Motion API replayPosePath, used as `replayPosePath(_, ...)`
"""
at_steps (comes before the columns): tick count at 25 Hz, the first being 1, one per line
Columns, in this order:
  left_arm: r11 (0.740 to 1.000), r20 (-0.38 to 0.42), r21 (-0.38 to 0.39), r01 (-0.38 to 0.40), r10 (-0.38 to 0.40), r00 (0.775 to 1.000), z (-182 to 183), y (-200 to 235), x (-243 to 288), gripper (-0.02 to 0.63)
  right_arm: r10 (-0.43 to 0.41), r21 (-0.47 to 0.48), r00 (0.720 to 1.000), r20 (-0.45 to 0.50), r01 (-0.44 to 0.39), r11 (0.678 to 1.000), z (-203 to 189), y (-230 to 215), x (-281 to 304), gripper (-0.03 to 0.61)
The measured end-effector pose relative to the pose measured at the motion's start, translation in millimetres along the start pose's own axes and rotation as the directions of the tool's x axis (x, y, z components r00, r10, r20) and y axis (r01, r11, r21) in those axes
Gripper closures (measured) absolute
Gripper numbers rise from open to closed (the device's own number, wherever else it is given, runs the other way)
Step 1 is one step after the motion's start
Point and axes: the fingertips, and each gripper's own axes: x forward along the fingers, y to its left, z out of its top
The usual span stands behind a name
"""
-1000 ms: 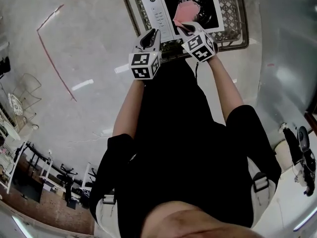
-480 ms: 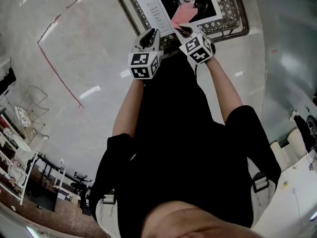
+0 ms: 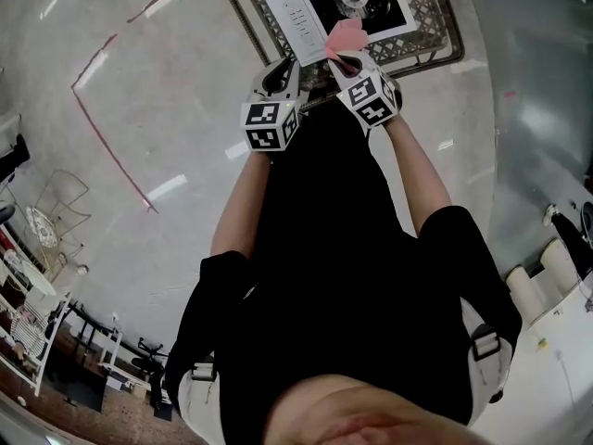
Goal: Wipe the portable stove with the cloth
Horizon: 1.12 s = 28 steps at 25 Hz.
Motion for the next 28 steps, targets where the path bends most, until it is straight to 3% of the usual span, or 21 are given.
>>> replayPosePath(5,0.996,0.039,-0.07,-0.059,0.061,0.997,18,19,-7,0.568,-0.08,-0.077,0.985,0.152,0.093,0.993,73,-26,-28,0.551)
replayPosePath(10,0.975,0.112,-0.134,-0.178,0.194,0.975,55,52,-16,0.568,-0.075,-0.154,0.92,0.385,0.144,0.978,191,-73,-40,0.551)
replayPosePath(12,0.961,0.122,-0.158,-0.227,0.247,0.961,60,63,-18,0.568,-0.067,-0.173,0.913,0.401,0.147,0.974,216,-89,-24,0.551)
replayPosePath(14,0.942,0.116,-0.191,-0.278,0.302,0.946,62,77,-16,0.568,-0.069,-0.223,0.927,0.368,0.16,0.961,227,-105,9,0.551)
replayPosePath(16,0.921,0.104,-0.216,-0.323,0.351,0.931,59,86,-16,0.568,-0.063,-0.34,0.941,0.333,0.181,0.923,229,-110,44,0.551)
replayPosePath(19,0.896,0.081,-0.233,-0.379,0.406,0.91,39,91,-26,0.568,0.006,-0.498,0.982,0.189,0.091,0.862,193,-88,97,0.551)
replayPosePath(23,0.871,0.048,-0.258,-0.419,0.445,0.894,23,99,-39,0.568,0.14,-0.478,0.99,-0.007,-0.126,0.869,147,-46,136,0.549)
replayPosePath(28,0.872,0.037,-0.251,-0.421,0.443,0.896,32,96,-39,0.568,0.217,-0.442,0.971,-0.098,-0.238,0.865,121,-22,131,0.548)
